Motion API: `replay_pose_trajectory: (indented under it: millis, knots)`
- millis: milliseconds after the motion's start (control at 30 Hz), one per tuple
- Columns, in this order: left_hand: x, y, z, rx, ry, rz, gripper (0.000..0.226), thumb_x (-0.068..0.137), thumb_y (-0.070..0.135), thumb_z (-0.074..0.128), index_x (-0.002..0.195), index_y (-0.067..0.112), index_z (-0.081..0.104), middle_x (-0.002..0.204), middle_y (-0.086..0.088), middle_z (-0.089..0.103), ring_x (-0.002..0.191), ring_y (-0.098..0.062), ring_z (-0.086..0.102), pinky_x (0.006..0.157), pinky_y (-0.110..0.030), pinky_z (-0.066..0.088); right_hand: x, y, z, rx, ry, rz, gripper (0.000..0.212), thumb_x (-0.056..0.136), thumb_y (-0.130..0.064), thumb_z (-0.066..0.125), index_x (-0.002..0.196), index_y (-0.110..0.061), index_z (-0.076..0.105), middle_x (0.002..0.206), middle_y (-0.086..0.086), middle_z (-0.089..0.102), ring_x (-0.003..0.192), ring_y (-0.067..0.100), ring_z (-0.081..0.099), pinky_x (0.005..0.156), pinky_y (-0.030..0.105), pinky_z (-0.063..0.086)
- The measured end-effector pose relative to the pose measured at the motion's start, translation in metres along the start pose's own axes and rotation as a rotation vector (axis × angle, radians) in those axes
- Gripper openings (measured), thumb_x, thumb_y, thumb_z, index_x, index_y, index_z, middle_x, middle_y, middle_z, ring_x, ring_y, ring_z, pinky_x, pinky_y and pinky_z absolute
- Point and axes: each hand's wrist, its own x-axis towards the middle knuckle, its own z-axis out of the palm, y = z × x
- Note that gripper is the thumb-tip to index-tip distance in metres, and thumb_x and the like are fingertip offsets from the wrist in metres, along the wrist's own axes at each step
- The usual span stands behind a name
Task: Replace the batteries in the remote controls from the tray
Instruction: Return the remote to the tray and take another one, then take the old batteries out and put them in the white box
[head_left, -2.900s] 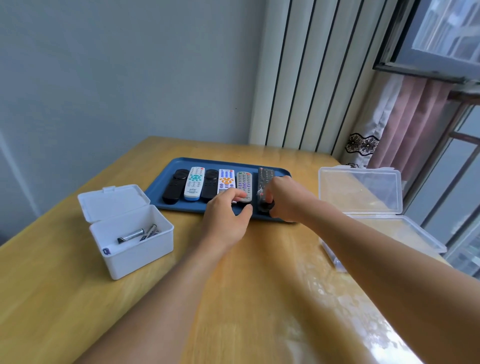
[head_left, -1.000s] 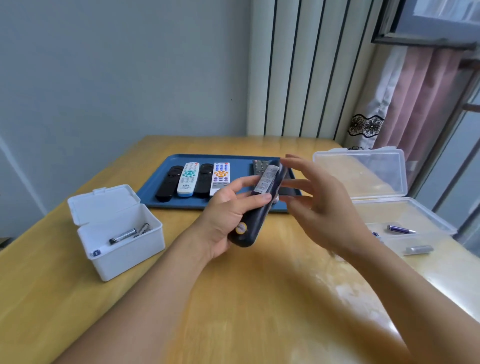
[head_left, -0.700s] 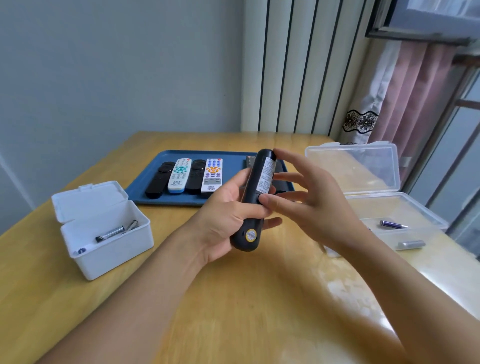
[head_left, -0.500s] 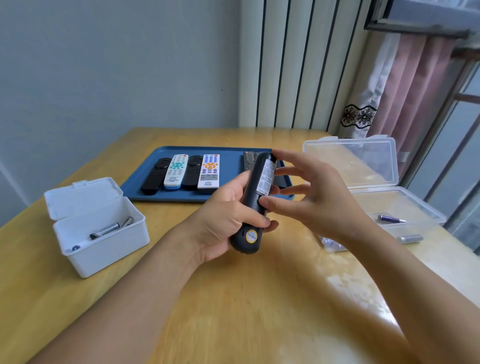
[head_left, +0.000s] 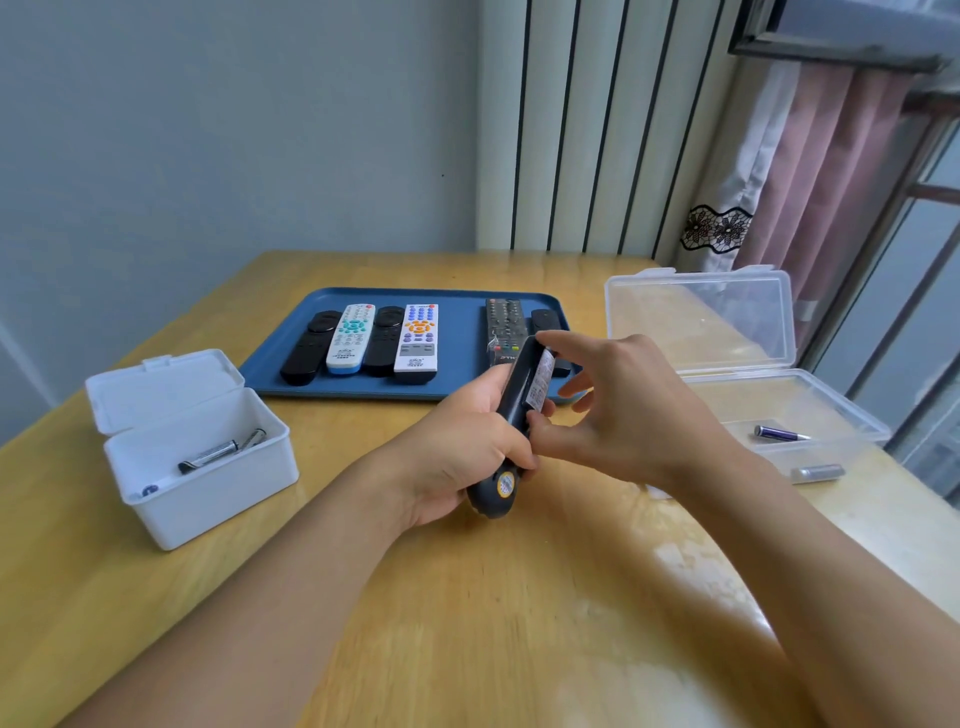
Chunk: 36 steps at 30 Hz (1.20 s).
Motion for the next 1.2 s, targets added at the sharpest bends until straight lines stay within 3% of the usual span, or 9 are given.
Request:
replay_pose_trajectory:
  millis: [133, 300, 467, 567, 800, 867, 967, 1067, 1200]
  knots:
    - [0.004, -0.002, -0.006, -0.010, 0.078, -0.021, 0.058, 0.074, -0.019, 0.051, 0.119, 0.016, 0.061, 0.091, -0.014, 0.052, 0.071, -0.024, 0.049, 0.058, -0.031, 0.043, -0.001, 0.001, 0.001, 0.107, -0.020, -0.004, 0.041, 0.074, -0.032, 0.064, 0.110, -0.010, 0.068, 0.083, 0.005, 0.074, 0.073, 0.014, 0.070, 0.069, 0.033, 0.059]
    - [0.009, -0.006, -0.007, -0.092, 0.133, -0.031, 0.043, 0.082, -0.011, 0.053, 0.117, 0.013, 0.064, 0.095, -0.011, 0.058, 0.074, -0.021, 0.052, 0.058, -0.030, 0.048, -0.002, -0.002, 0.001, 0.182, -0.081, 0.066, 0.062, 0.069, -0.048, 0.054, 0.126, -0.026, 0.065, 0.090, -0.002, 0.075, 0.075, 0.002, 0.071, 0.073, 0.027, 0.060]
    - [0.011, -0.005, -0.012, -0.151, 0.176, -0.046, 0.030, 0.090, -0.006, 0.051, 0.115, 0.006, 0.063, 0.092, -0.014, 0.065, 0.073, -0.023, 0.065, 0.057, -0.031, 0.055, -0.001, 0.002, 0.000, 0.209, -0.089, 0.084, 0.022, 0.076, -0.013, 0.066, 0.097, -0.017, 0.072, 0.075, -0.003, 0.074, 0.070, 0.009, 0.071, 0.070, 0.036, 0.061]
    - [0.010, -0.005, -0.014, -0.180, 0.156, -0.047, 0.025, 0.094, -0.002, 0.047, 0.114, 0.002, 0.062, 0.092, -0.017, 0.069, 0.073, -0.028, 0.072, 0.062, -0.036, 0.060, 0.001, 0.003, 0.005, 0.137, -0.110, 0.106, 0.007, 0.077, -0.022, 0.069, 0.079, -0.017, 0.073, 0.067, -0.004, 0.072, 0.067, 0.012, 0.070, 0.067, 0.039, 0.059]
    - [0.009, -0.003, -0.016, -0.148, 0.191, -0.032, 0.022, 0.098, 0.005, 0.048, 0.113, 0.009, 0.065, 0.099, -0.015, 0.075, 0.072, -0.031, 0.071, 0.056, -0.034, 0.060, 0.000, 0.000, -0.003, -0.033, -0.324, 0.066, 0.032, 0.087, -0.046, 0.072, 0.068, -0.020, 0.071, 0.055, -0.004, 0.061, 0.057, 0.015, 0.057, 0.057, 0.032, 0.050]
    - [0.010, -0.004, -0.016, -0.099, 0.191, -0.021, 0.022, 0.100, 0.009, 0.049, 0.116, 0.013, 0.064, 0.101, -0.013, 0.076, 0.076, -0.033, 0.072, 0.056, -0.033, 0.059, -0.001, 0.000, -0.006, -0.131, -0.335, 0.022, 0.027, 0.086, -0.048, 0.071, 0.069, -0.026, 0.071, 0.053, -0.010, 0.054, 0.055, 0.011, 0.052, 0.054, 0.029, 0.043]
    - [0.011, -0.005, -0.015, -0.080, 0.177, -0.003, 0.020, 0.102, 0.013, 0.051, 0.118, 0.014, 0.064, 0.095, -0.007, 0.077, 0.069, -0.029, 0.071, 0.054, -0.032, 0.058, 0.001, 0.005, -0.008, -0.042, -0.186, 0.023, 0.010, 0.083, -0.036, 0.077, 0.079, -0.029, 0.072, 0.055, -0.012, 0.054, 0.053, 0.006, 0.051, 0.054, 0.024, 0.038]
    - [0.008, -0.004, -0.012, -0.125, 0.126, 0.016, 0.020, 0.103, 0.017, 0.051, 0.116, 0.010, 0.064, 0.078, -0.005, 0.069, 0.062, -0.026, 0.066, 0.050, -0.030, 0.055, 0.003, 0.002, -0.002, 0.092, 0.026, 0.063, 0.014, 0.082, -0.031, 0.080, 0.089, -0.025, 0.070, 0.064, -0.010, 0.063, 0.061, 0.007, 0.059, 0.059, 0.020, 0.047]
    - [0.005, -0.002, -0.003, -0.223, 0.096, 0.014, 0.023, 0.104, 0.022, 0.045, 0.104, 0.008, 0.063, 0.073, -0.015, 0.058, 0.057, -0.027, 0.058, 0.051, -0.030, 0.049, 0.003, -0.003, 0.010, 0.117, 0.112, 0.105, 0.008, 0.084, -0.020, 0.076, 0.090, -0.020, 0.071, 0.069, -0.010, 0.065, 0.067, 0.008, 0.062, 0.068, 0.028, 0.053]
